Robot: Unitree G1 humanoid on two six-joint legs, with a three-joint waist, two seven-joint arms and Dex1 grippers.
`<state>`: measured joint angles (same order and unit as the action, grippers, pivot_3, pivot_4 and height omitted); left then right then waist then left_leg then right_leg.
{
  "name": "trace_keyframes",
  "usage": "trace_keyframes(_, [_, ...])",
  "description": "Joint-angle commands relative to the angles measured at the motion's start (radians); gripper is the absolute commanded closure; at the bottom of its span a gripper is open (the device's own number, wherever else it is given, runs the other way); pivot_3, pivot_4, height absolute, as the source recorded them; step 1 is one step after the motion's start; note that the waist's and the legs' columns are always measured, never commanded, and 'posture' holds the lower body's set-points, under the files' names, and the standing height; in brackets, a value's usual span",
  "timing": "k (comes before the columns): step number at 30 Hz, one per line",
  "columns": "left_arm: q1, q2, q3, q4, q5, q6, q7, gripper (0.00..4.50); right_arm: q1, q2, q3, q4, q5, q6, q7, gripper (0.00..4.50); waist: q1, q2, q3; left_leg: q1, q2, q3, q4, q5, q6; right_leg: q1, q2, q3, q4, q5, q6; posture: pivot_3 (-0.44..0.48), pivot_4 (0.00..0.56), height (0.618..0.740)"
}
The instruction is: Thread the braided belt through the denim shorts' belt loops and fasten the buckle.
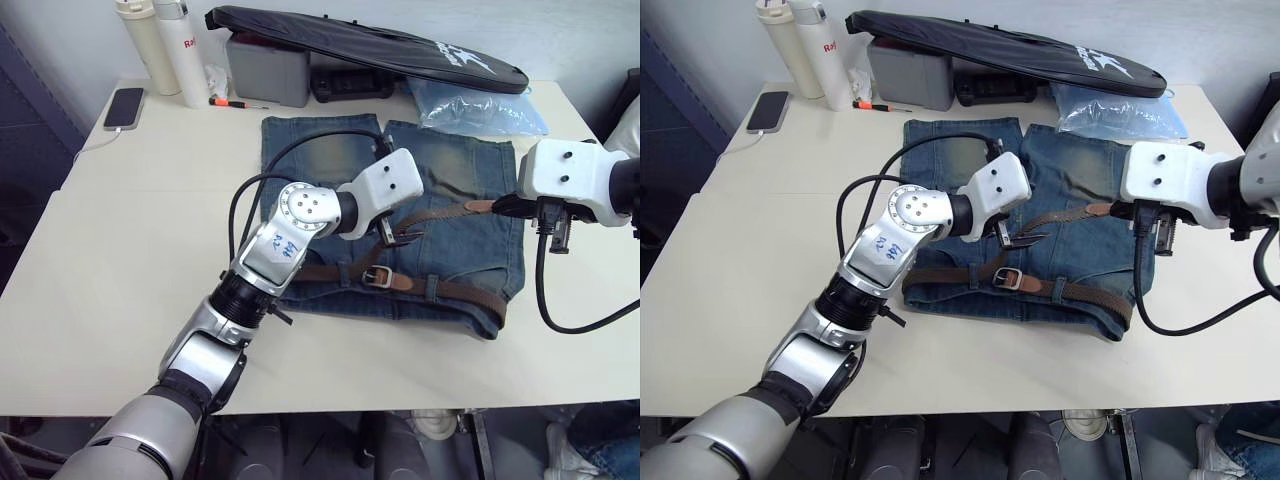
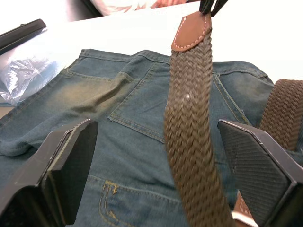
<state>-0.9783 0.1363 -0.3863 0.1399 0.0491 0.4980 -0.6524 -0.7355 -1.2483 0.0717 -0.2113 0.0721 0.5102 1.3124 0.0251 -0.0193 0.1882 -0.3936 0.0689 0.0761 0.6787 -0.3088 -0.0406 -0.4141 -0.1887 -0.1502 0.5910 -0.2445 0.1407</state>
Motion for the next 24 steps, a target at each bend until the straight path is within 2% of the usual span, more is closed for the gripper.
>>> trace_keyframes(1, [-0.055,-0.023,-0.014,0.026,0.04,-0.058,0.029,0.6,-0.026,-0.01,-0.04,-0.02,0.015,0.008,-0.011,4.5,0.001,0.0,0.0,0.0,0.0,0.0,0.0,0.0,0.0,0.0,0.0,0.0,0.0,0.0,0.0,0.0,0.15,0.74])
trace_keyframes(3, [-0.069,-0.037,-0.016,0.052,0.045,-0.076,0.028,1.3,-0.025,-0.009,-0.042,-0.022,0.019,0.013,-0.012,4.5,0.001,0.0,0.0,0.0,0.0,0.0,0.0,0.0,0.0,0.0,0.0,0.0,0.0,0.0,0.0,0.0,0.15,0.74])
trace_keyframes(9, [-0.072,-0.062,0.001,0.099,0.028,-0.093,0.006,4.18,-0.016,-0.01,-0.044,-0.035,0.033,0.038,-0.027,4.5,0.0,0.0,0.0,0.0,0.0,0.0,0.0,0.0,0.0,0.0,0.0,0.0,0.0,0.0,0.0,0.0,0.15,0.74])
trace_keyframes(10, [-0.07,-0.065,0.006,0.102,0.024,-0.091,0.004,4.43,-0.014,-0.011,-0.044,-0.038,0.036,0.042,-0.029,4.5,0.0,0.0,0.0,0.0,0.0,0.0,0.0,0.0,0.0,0.0,0.0,0.0,0.0,0.0,0.0,0.0,0.15,0.74])
trace_keyframes(14, [-0.049,-0.073,0.05,0.101,-0.017,-0.048,-0.002,4.43,0.001,0.006,-0.066,-0.065,0.082,0.105,-0.042,4.5,0.0,0.0,0.0,0.0,0.0,0.0,0.0,0.0,0.0,0.0,0.0,0.0,0.0,0.0,0.0,0.0,0.15,0.74])
trace_keyframes(17, [-0.012,-0.073,0.093,0.088,-0.048,0.005,0.01,4.5,0.013,0.013,-0.113,-0.09,0.157,0.191,-0.041,3.65,0.001,0.0,0.0,0.0,0.0,0.0,0.0,0.0,0.0,0.0,0.0,0.0,0.0,0.0,0.0,0.0,0.15,0.74])
trace_keyframes(18, [0.005,-0.081,0.114,0.085,-0.068,0.039,0.018,4.5,0.022,0.008,-0.135,-0.102,0.185,0.221,-0.036,3.1,0.001,0.0,0.0,0.0,0.0,0.0,0.0,0.0,0.0,0.0,0.0,0.0,0.0,0.0,0.0,0.0,0.15,0.74])
trace_keyframes(20, [0.035,-0.088,0.145,0.074,-0.092,0.092,0.035,4.5,0.031,-0.002,-0.172,-0.116,0.225,0.264,-0.035,2.32,0.001,0.0,0.0,0.0,0.0,0.0,0.0,0.0,0.0,0.0,0.0,0.0,0.0,0.0,0.0,0.0,0.15,0.74])
trace_keyframes(21, [0.048,-0.087,0.154,0.065,-0.097,0.112,0.044,4.5,0.034,-0.007,-0.187,-0.121,0.241,0.281,-0.038,1.74,0.001,0.0,0.0,0.0,0.0,0.0,0.0,0.0,0.001,0.0,0.0,0.0,0.0,0.0,0.0,0.0,0.15,0.74])
trace_keyframes(24, [0.107,-0.088,0.232,0.017,-0.14,0.213,0.096,4.5,0.122,-0.026,-0.236,-0.175,0.278,0.291,-0.021,0.26,0.003,0.0,0.0,-0.001,0.0,-0.001,0.0,0.0,0.001,0.0,0.0,0.0,0.0,0.0,0.0,0.0,0.15,0.74])
